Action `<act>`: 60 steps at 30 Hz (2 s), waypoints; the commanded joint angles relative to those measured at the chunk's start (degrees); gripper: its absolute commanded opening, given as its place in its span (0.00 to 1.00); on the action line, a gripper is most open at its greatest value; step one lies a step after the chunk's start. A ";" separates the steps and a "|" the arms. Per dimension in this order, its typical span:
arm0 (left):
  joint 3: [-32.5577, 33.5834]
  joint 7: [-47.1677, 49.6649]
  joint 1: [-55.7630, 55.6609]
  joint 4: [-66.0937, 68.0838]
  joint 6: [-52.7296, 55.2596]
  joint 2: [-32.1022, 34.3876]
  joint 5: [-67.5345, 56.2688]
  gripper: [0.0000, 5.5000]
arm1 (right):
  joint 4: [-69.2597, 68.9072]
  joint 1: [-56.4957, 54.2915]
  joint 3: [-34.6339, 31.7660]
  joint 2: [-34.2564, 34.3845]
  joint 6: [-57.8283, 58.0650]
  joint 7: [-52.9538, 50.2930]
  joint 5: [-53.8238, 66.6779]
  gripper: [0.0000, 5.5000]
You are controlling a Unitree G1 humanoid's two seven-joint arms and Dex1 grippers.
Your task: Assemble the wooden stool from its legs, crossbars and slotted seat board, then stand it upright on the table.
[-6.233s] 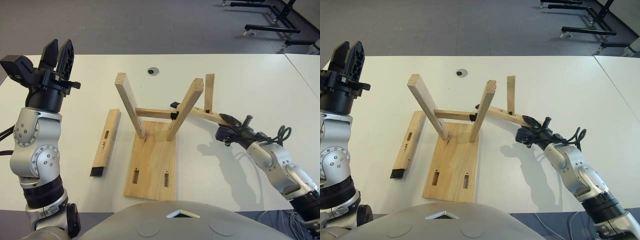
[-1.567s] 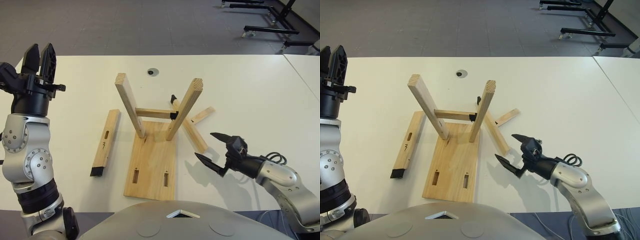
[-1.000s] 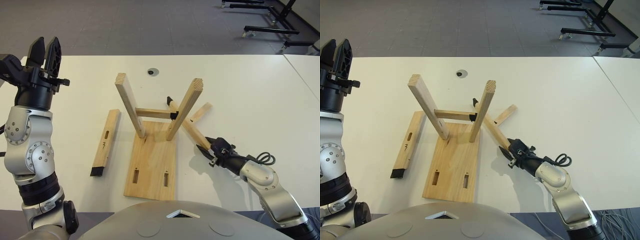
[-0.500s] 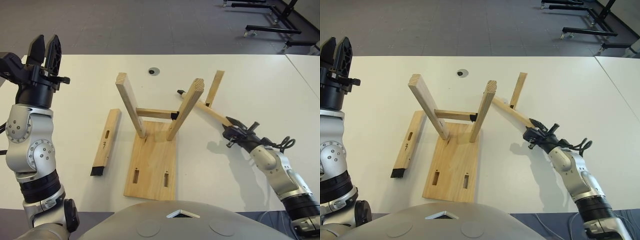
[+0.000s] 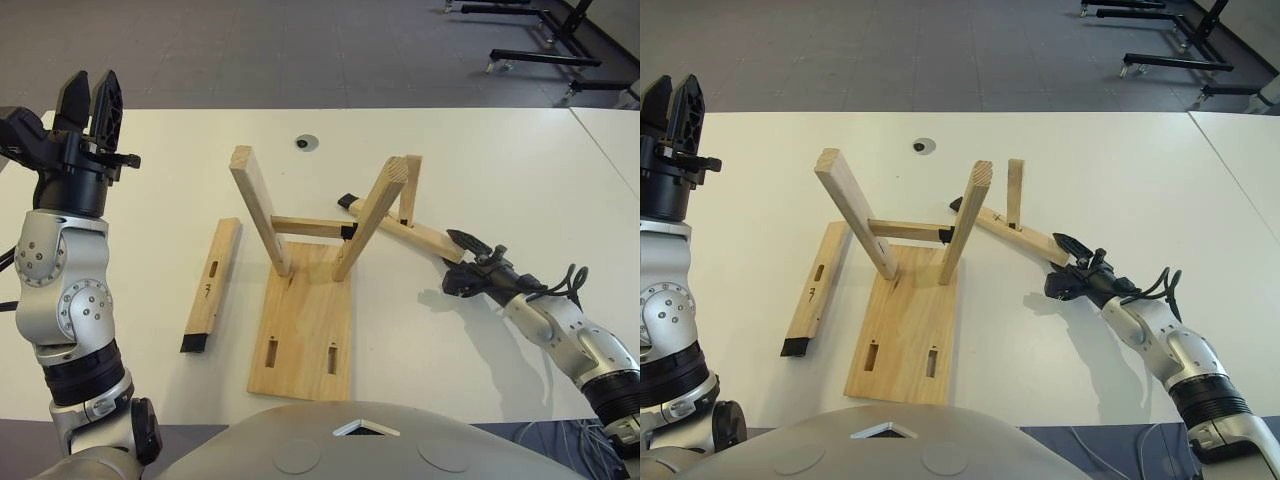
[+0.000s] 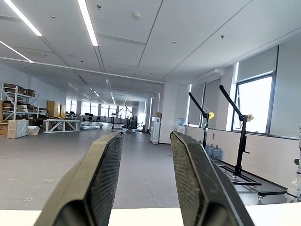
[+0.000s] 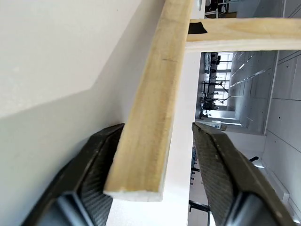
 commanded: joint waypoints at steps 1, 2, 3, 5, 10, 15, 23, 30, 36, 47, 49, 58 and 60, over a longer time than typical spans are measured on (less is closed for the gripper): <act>0.33 0.33 0.49 -0.75 -0.17 0.02 0.51 0.33 | 2.91 -0.08 -0.29 -3.17 -2.17 0.67 -0.71 0.60; 0.31 0.32 0.50 -0.67 -0.25 0.00 0.58 0.33 | 2.84 0.36 -0.59 -3.59 -2.69 1.00 -0.03 0.62; 0.28 0.30 0.50 -0.58 -0.32 -0.04 0.61 0.33 | 2.54 1.26 -1.08 -4.02 -3.08 1.41 0.85 0.65; 0.53 0.62 1.09 -1.21 -0.42 -0.18 0.66 0.33 | 3.30 2.41 -1.53 -5.22 -3.98 1.33 1.18 0.71; 0.75 1.09 1.79 -1.71 -1.01 -0.55 0.82 0.33 | 9.18 1.21 -0.27 -8.77 -4.44 -4.27 -4.97 0.88; 0.39 1.44 1.99 -1.62 -1.94 -1.09 1.23 0.33 | 16.03 -4.96 3.81 -8.87 -2.11 -15.33 -14.55 0.98; 0.16 1.12 1.49 -0.75 -3.03 -1.40 1.73 0.33 | 30.92 -12.90 9.33 -8.09 0.14 -22.40 -18.28 0.98; -0.19 0.52 0.58 0.46 -3.51 -1.12 1.64 0.33 | 31.47 -17.70 5.48 -2.01 -7.85 -17.08 -0.88 0.98; -0.95 -1.03 -1.99 2.95 -3.30 -0.46 1.31 0.33 | 11.58 -17.29 -2.81 6.53 1.43 -6.59 15.23 0.98; -0.69 -3.64 -5.69 6.25 -2.12 1.61 0.75 0.33 | -4.09 -19.34 -9.18 21.27 16.28 7.84 39.33 0.98; -1.14 -4.11 -6.68 6.92 -1.86 1.63 0.84 0.33 | -12.29 -19.96 -9.06 27.23 24.08 12.87 51.33 0.98; -2.93 -4.66 -7.65 7.42 -1.54 0.56 1.19 0.33 | -25.21 -27.98 -11.47 32.87 41.15 14.39 60.91 0.98; -3.05 -4.56 -7.26 7.25 -1.73 0.28 1.29 0.33 | -24.09 -28.75 -10.42 32.25 43.12 13.43 57.67 0.98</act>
